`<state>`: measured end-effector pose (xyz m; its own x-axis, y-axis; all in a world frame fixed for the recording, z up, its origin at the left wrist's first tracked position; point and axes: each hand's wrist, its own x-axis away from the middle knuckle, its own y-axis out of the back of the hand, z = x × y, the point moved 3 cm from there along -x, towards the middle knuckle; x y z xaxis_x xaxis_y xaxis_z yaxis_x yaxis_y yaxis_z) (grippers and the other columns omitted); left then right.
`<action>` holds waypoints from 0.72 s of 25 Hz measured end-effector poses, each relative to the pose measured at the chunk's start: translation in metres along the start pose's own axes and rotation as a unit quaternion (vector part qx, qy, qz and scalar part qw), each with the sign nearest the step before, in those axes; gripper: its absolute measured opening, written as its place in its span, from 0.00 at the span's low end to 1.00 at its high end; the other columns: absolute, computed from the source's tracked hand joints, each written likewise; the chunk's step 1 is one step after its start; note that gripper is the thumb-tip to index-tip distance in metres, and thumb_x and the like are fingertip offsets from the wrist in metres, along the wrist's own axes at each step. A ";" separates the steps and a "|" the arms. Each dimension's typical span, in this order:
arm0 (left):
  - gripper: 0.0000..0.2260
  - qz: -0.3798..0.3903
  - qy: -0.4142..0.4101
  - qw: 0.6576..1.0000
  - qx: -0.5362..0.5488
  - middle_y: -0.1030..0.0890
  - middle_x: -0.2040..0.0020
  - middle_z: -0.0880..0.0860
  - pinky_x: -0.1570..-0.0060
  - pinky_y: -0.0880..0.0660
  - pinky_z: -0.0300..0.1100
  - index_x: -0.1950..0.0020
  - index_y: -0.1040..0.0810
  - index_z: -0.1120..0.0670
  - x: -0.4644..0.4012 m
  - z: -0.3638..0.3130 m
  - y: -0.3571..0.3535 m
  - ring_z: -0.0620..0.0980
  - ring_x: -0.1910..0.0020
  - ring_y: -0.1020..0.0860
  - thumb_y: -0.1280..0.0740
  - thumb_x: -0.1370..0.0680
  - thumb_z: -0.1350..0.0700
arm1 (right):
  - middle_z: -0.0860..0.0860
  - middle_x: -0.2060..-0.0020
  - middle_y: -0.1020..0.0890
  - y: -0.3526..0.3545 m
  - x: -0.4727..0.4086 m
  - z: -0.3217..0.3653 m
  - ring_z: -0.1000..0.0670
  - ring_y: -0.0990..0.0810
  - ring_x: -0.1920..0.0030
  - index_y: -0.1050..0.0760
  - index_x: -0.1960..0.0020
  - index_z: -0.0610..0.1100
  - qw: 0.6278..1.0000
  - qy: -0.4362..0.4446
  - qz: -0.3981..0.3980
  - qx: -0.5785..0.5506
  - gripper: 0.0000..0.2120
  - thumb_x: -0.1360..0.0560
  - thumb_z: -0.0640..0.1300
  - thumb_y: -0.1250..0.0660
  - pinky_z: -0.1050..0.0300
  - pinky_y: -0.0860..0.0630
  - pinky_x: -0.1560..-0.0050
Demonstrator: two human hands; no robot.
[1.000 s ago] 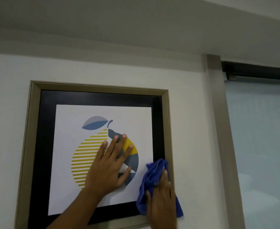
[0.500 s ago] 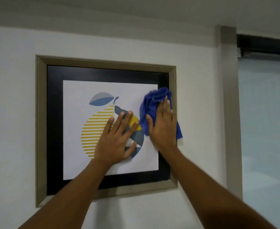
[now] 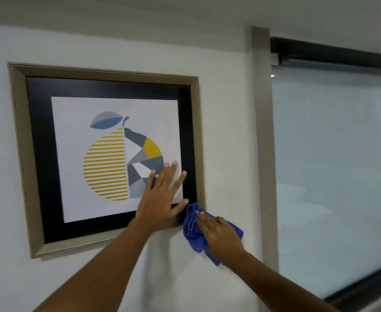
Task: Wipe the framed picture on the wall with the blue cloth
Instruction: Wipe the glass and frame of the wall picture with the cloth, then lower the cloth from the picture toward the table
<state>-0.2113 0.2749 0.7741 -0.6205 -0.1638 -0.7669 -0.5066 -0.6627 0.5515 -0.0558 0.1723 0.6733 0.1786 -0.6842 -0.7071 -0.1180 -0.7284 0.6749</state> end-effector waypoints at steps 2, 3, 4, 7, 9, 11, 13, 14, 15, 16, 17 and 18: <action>0.33 0.020 -0.045 0.997 0.064 0.48 0.17 0.57 0.23 0.46 0.60 0.18 0.45 0.50 0.019 -0.040 -0.025 0.57 0.18 0.50 0.48 0.18 0.35 | 0.44 0.39 0.19 0.008 0.016 -0.010 0.48 0.19 0.42 0.21 0.39 0.39 1.000 -0.002 -0.005 -0.010 0.31 0.41 0.41 0.20 0.55 0.21 0.48; 0.33 0.033 -0.066 0.993 0.092 0.48 0.17 0.55 0.23 0.47 0.59 0.18 0.45 0.49 0.028 -0.062 -0.039 0.55 0.18 0.51 0.49 0.18 0.34 | 0.43 0.38 0.20 0.011 0.029 -0.015 0.47 0.20 0.40 0.22 0.38 0.38 1.000 -0.007 -0.005 -0.010 0.29 0.38 0.40 0.21 0.54 0.21 0.46; 0.33 0.049 -0.085 0.988 0.117 0.50 0.16 0.54 0.23 0.49 0.58 0.18 0.47 0.48 0.036 -0.082 -0.051 0.54 0.18 0.53 0.50 0.18 0.33 | 0.43 0.38 0.20 0.012 0.042 -0.021 0.47 0.20 0.39 0.22 0.37 0.38 1.000 -0.013 0.007 -0.014 0.27 0.35 0.40 0.22 0.52 0.21 0.45; 0.36 0.105 -0.123 0.970 0.184 0.52 0.16 0.53 0.20 0.54 0.53 0.17 0.49 0.48 0.056 -0.146 -0.089 0.52 0.18 0.56 0.49 0.20 0.31 | 0.42 0.37 0.21 0.007 0.100 -0.044 0.46 0.22 0.37 0.24 0.36 0.38 0.997 -0.046 0.062 -0.008 0.25 0.31 0.41 0.24 0.49 0.23 0.42; 0.35 0.138 -0.135 0.960 0.204 0.51 0.17 0.53 0.21 0.50 0.53 0.17 0.48 0.49 0.069 -0.189 -0.117 0.52 0.18 0.54 0.49 0.19 0.32 | 0.43 0.33 0.24 0.000 0.145 -0.063 0.46 0.26 0.33 0.28 0.32 0.38 0.992 -0.078 0.100 -0.009 0.29 0.30 0.41 0.25 0.48 0.26 0.38; 0.34 0.178 -0.141 0.947 0.226 0.50 0.17 0.53 0.22 0.46 0.55 0.18 0.48 0.51 0.084 -0.235 -0.147 0.53 0.19 0.53 0.51 0.18 0.34 | 0.43 0.31 0.27 -0.011 0.197 -0.082 0.45 0.28 0.31 0.32 0.29 0.39 0.984 -0.113 0.135 -0.017 0.32 0.30 0.39 0.26 0.48 0.27 0.37; 0.33 0.223 -0.142 0.931 0.253 0.49 0.18 0.53 0.23 0.42 0.55 0.18 0.46 0.53 0.109 -0.289 -0.182 0.53 0.19 0.50 0.52 0.18 0.35 | 0.44 0.30 0.28 -0.029 0.255 -0.096 0.46 0.28 0.31 0.34 0.27 0.40 0.973 -0.147 0.174 -0.022 0.35 0.31 0.38 0.25 0.48 0.27 0.38; 0.33 0.246 -0.143 0.921 0.267 0.47 0.18 0.53 0.23 0.40 0.56 0.18 0.45 0.54 0.127 -0.318 -0.199 0.54 0.19 0.48 0.51 0.18 0.37 | 0.45 0.29 0.28 -0.041 0.287 -0.102 0.46 0.28 0.31 0.34 0.27 0.40 0.966 -0.161 0.199 -0.025 0.36 0.32 0.38 0.25 0.49 0.27 0.38; 0.32 0.275 -0.137 0.909 0.283 0.45 0.18 0.54 0.24 0.38 0.56 0.19 0.44 0.55 0.149 -0.347 -0.216 0.55 0.19 0.46 0.50 0.18 0.38 | 0.45 0.29 0.29 -0.055 0.321 -0.105 0.46 0.29 0.31 0.35 0.27 0.41 0.956 -0.180 0.228 -0.033 0.37 0.32 0.37 0.25 0.49 0.27 0.37; 0.31 0.306 -0.127 0.894 0.302 0.44 0.18 0.55 0.25 0.37 0.56 0.19 0.43 0.55 0.170 -0.374 -0.232 0.56 0.19 0.44 0.50 0.18 0.39 | 0.45 0.29 0.29 -0.069 0.353 -0.107 0.46 0.29 0.30 0.35 0.26 0.41 0.946 -0.196 0.253 -0.040 0.37 0.32 0.37 0.25 0.49 0.28 0.36; 0.31 0.333 -0.122 0.876 0.327 0.41 0.18 0.56 0.27 0.35 0.56 0.19 0.42 0.56 0.198 -0.404 -0.250 0.57 0.20 0.41 0.49 0.18 0.40 | 0.45 0.29 0.29 -0.086 0.391 -0.107 0.46 0.29 0.30 0.35 0.27 0.41 0.934 -0.212 0.283 -0.052 0.37 0.32 0.37 0.25 0.49 0.28 0.36; 0.30 0.357 -0.118 0.858 0.351 0.38 0.20 0.57 0.29 0.33 0.56 0.20 0.39 0.57 0.229 -0.435 -0.271 0.58 0.22 0.37 0.47 0.18 0.41 | 0.45 0.30 0.28 -0.109 0.431 -0.108 0.46 0.29 0.30 0.34 0.27 0.41 0.921 -0.226 0.312 -0.061 0.37 0.32 0.37 0.24 0.49 0.29 0.35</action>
<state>0.0441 0.0995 0.3063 -0.9844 -0.1370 -0.1100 -0.1318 0.1622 0.9779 0.1391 -0.0392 0.3178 -0.3143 -0.9339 -0.1703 0.0545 -0.1969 0.9789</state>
